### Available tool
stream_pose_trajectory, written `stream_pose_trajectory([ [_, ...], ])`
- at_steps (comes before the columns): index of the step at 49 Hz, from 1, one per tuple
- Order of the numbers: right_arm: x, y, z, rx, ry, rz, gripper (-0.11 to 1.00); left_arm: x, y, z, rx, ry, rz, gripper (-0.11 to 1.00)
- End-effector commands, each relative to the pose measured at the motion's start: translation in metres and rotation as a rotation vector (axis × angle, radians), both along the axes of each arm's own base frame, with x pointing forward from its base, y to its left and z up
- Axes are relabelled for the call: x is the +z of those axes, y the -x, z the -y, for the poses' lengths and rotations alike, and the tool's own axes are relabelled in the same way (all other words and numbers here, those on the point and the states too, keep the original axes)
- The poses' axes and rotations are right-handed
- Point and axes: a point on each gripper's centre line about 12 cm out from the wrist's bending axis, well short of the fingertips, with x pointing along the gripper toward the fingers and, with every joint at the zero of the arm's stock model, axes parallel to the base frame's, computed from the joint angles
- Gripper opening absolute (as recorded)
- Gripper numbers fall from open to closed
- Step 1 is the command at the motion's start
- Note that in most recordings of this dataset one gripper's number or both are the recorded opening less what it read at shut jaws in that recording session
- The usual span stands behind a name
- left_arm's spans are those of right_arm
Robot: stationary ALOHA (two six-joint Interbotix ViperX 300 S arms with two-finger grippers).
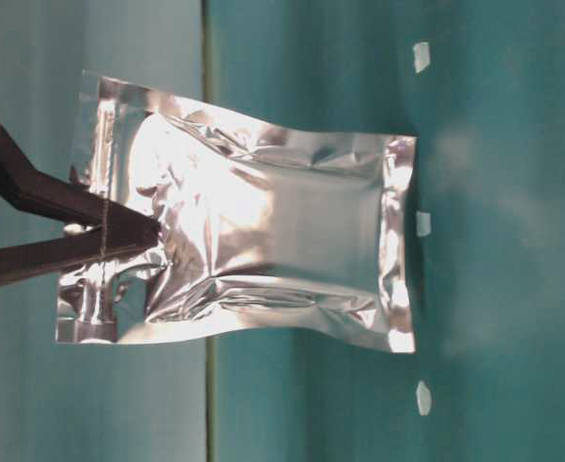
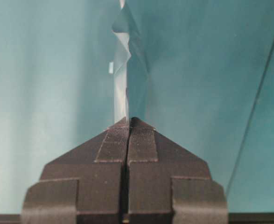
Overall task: Hand over the silver zip bag and make it stand upright.
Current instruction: 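Open the left gripper and move it toward the hanging bag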
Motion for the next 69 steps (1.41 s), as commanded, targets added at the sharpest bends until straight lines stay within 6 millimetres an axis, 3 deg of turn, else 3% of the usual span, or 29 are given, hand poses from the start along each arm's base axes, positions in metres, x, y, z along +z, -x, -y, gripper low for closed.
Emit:
stream_pose_trajectory([
  [1,0.009,-0.001,-0.004,0.026,0.006,0.021,-0.05,0.004,-0.002,0.0,0.001,0.0,0.017,-0.08],
  [21,0.0,0.001,-0.006,0.034,0.007,-0.009,-0.05,0.003,-0.003,0.0,-0.001,0.0,0.015,-0.05],
  [29,-0.002,0.002,-0.006,0.031,0.006,-0.011,-0.05,0.001,-0.006,0.0,0.0,0.002,0.012,0.04],
  [34,-0.002,0.002,-0.007,0.031,0.006,-0.011,-0.05,0.0,-0.007,0.0,-0.001,0.002,0.028,0.18],
  [44,-0.003,0.003,-0.008,0.029,0.005,-0.014,-0.05,-0.019,-0.017,0.0,0.018,0.057,-0.017,0.78],
  [49,-0.005,0.003,-0.009,0.029,0.005,-0.017,-0.05,-0.034,-0.023,0.001,0.029,0.099,-0.035,0.96],
  [55,-0.005,0.002,-0.009,0.029,0.005,-0.009,-0.05,-0.048,-0.031,0.003,0.021,0.107,0.001,0.9],
  [69,-0.004,0.001,-0.008,0.028,0.005,0.003,-0.05,-0.083,-0.061,0.003,0.018,0.119,0.036,0.92],
])
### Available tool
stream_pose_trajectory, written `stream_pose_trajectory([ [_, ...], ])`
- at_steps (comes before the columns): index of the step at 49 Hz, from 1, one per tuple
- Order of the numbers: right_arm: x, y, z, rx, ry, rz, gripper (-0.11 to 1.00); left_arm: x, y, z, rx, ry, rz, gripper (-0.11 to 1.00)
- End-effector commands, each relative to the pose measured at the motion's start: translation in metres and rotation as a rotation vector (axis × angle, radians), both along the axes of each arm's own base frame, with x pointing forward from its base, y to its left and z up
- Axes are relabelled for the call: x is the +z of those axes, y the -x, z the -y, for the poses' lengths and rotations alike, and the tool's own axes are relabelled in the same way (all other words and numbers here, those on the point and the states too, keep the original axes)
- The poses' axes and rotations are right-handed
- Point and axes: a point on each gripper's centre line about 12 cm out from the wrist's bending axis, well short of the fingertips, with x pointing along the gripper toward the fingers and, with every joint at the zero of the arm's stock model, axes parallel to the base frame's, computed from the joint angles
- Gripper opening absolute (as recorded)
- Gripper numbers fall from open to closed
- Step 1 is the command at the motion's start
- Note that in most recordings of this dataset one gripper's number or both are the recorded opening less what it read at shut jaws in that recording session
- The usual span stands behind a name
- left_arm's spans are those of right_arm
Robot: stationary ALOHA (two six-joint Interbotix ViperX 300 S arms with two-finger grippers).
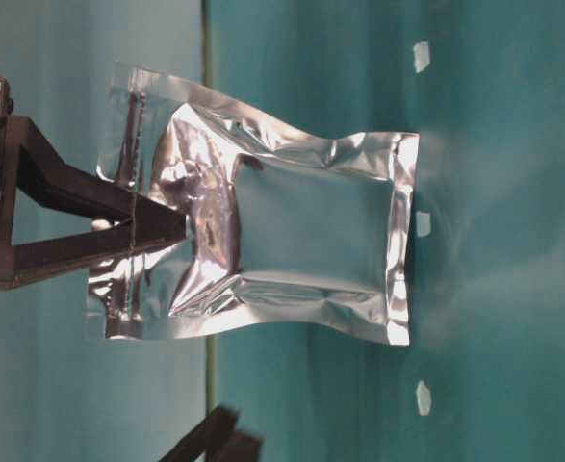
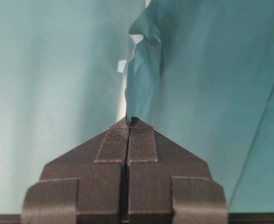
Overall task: Hand over the silver zip bag and make it stand upright.
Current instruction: 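Open the left gripper and move it toward the hanging bag, then close the left gripper on the bag's lower edge below the right gripper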
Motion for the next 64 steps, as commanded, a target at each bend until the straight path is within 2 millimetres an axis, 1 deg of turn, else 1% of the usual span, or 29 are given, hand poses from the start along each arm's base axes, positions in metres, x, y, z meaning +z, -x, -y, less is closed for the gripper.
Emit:
stream_pose_trajectory([
  [1,0.006,0.0,-0.001,0.002,0.001,0.02,-0.05,-0.005,-0.013,0.001,-0.006,0.001,0.021,0.92],
  [3,0.006,0.0,-0.001,0.002,0.001,0.018,-0.05,-0.011,-0.017,0.001,-0.006,0.001,0.014,0.92],
  [11,0.005,0.0,-0.001,0.002,0.001,0.015,-0.05,-0.024,-0.034,0.001,-0.007,0.002,0.031,0.92],
  [15,0.004,0.0,-0.001,0.0,0.001,0.014,-0.05,-0.029,-0.042,0.001,-0.007,0.003,0.044,0.92],
  [34,0.004,0.0,-0.001,0.002,0.001,0.012,-0.05,-0.047,-0.071,0.002,-0.008,0.005,0.041,0.92],
  [49,0.003,-0.001,-0.001,0.002,0.001,0.02,-0.05,-0.057,-0.084,-0.003,0.004,0.004,0.032,0.92],
  [64,0.003,-0.001,-0.001,0.002,0.001,0.02,-0.05,-0.059,-0.096,-0.006,0.013,0.004,0.04,0.91],
])
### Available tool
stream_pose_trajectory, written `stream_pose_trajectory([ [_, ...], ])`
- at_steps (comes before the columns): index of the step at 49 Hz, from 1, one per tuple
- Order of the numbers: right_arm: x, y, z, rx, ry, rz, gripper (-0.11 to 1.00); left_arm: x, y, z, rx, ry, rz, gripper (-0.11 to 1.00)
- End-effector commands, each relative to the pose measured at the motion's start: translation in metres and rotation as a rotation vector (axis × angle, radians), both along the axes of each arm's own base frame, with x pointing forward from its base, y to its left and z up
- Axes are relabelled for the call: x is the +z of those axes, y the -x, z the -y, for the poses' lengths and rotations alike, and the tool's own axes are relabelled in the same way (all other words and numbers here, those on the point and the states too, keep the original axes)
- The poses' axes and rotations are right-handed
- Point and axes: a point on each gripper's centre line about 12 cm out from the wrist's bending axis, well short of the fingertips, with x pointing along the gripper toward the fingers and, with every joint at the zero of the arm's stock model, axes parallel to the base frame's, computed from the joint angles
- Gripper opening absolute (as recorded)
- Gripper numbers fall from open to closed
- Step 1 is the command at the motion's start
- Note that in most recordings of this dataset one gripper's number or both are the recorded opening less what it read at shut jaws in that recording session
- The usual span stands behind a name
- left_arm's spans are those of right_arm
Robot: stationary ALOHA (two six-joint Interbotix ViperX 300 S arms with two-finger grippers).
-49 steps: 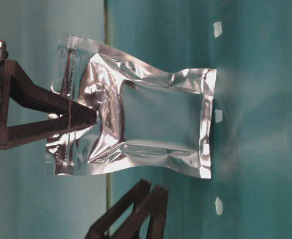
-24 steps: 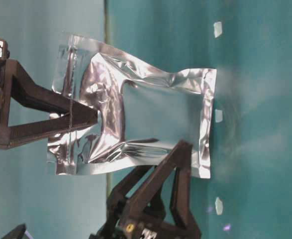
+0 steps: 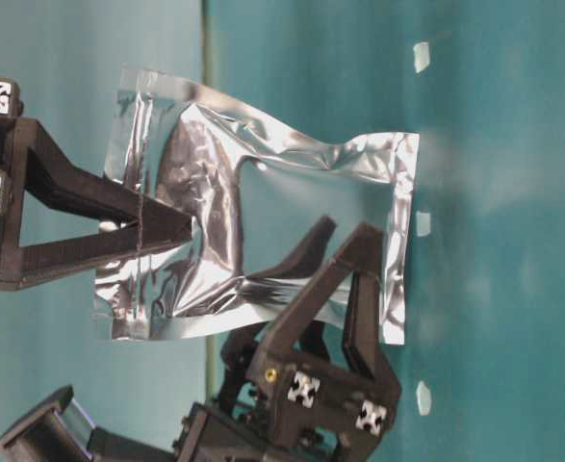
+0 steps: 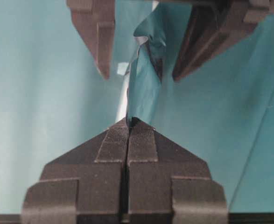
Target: Hand over the silver zip bag and make it stand upright.
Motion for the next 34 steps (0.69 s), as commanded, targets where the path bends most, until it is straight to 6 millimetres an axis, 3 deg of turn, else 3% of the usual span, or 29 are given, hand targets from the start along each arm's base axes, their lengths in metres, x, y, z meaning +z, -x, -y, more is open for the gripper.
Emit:
stream_pose_trajectory([
  [1,0.0058,-0.0003,-0.0011,0.002,0.003,0.018,-0.05,0.0038,-0.0069,0.0001,-0.002,0.0,0.02,0.91],
  [12,0.0048,0.0003,-0.0011,0.002,0.003,0.014,-0.05,0.0049,-0.0111,0.0,-0.002,0.001,0.02,0.91],
  [18,0.0038,0.0007,-0.0011,0.001,0.002,0.012,-0.05,0.0039,-0.0109,-0.0001,0.0,0.002,0.015,0.84],
  [23,0.0038,0.0007,-0.0011,0.002,0.003,0.012,-0.05,0.0045,-0.011,-0.0001,-0.001,-0.001,0.017,0.68],
  [31,0.0039,0.0003,-0.0011,0.002,0.003,0.015,-0.05,0.0018,-0.0096,0.0,-0.006,-0.015,0.0,0.27],
  [34,0.0027,0.0004,-0.0011,0.002,0.003,0.012,-0.05,0.0006,-0.0096,-0.0007,-0.004,-0.014,-0.012,0.24],
])
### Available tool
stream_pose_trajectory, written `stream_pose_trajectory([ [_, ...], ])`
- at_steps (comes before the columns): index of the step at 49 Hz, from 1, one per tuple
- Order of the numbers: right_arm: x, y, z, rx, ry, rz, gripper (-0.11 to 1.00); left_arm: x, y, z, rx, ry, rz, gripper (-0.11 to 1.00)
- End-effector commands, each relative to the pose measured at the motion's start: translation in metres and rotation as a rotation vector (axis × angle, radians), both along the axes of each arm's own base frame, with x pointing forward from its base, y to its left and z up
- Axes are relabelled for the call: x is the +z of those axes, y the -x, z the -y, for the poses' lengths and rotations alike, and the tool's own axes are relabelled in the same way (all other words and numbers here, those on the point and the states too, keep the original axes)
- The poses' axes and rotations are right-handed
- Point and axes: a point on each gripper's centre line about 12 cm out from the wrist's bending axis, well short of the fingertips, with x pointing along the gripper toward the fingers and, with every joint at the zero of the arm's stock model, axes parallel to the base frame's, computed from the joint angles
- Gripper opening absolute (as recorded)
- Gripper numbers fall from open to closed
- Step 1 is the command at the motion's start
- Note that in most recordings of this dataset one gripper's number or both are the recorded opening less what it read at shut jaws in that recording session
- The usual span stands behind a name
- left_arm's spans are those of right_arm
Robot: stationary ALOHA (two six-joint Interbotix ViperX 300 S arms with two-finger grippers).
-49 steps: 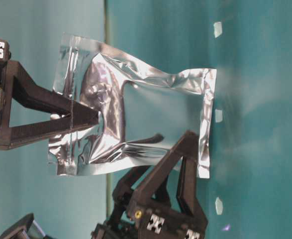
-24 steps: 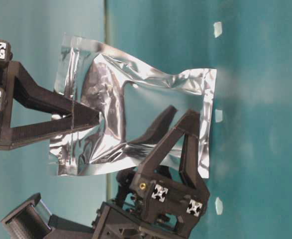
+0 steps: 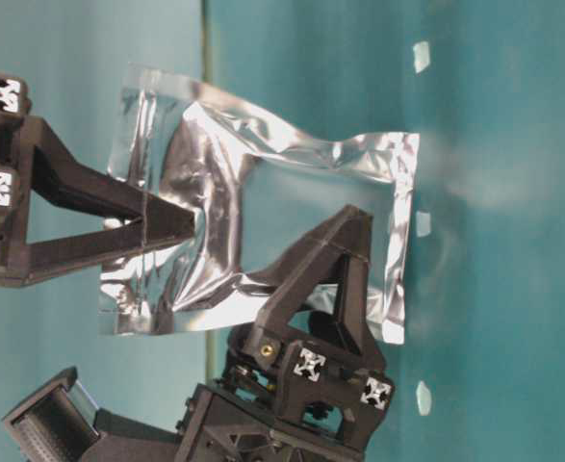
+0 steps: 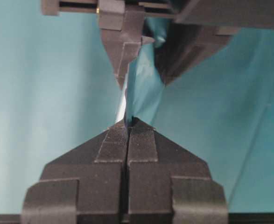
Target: Hand over the silver zip bag and make it stand upright.
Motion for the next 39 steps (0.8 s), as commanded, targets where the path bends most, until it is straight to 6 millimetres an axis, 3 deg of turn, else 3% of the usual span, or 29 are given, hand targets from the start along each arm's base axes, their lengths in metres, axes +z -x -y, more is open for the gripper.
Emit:
stream_pose_trajectory([
  [1,0.0048,0.0002,-0.0024,0.001,-0.004,0.015,-0.05,0.0026,-0.003,0.0008,-0.003,0.001,0.0,0.24],
  [39,0.0023,0.0,-0.0024,0.001,-0.004,0.017,-0.05,-0.003,0.0003,0.0013,-0.004,0.001,-0.043,0.24],
])
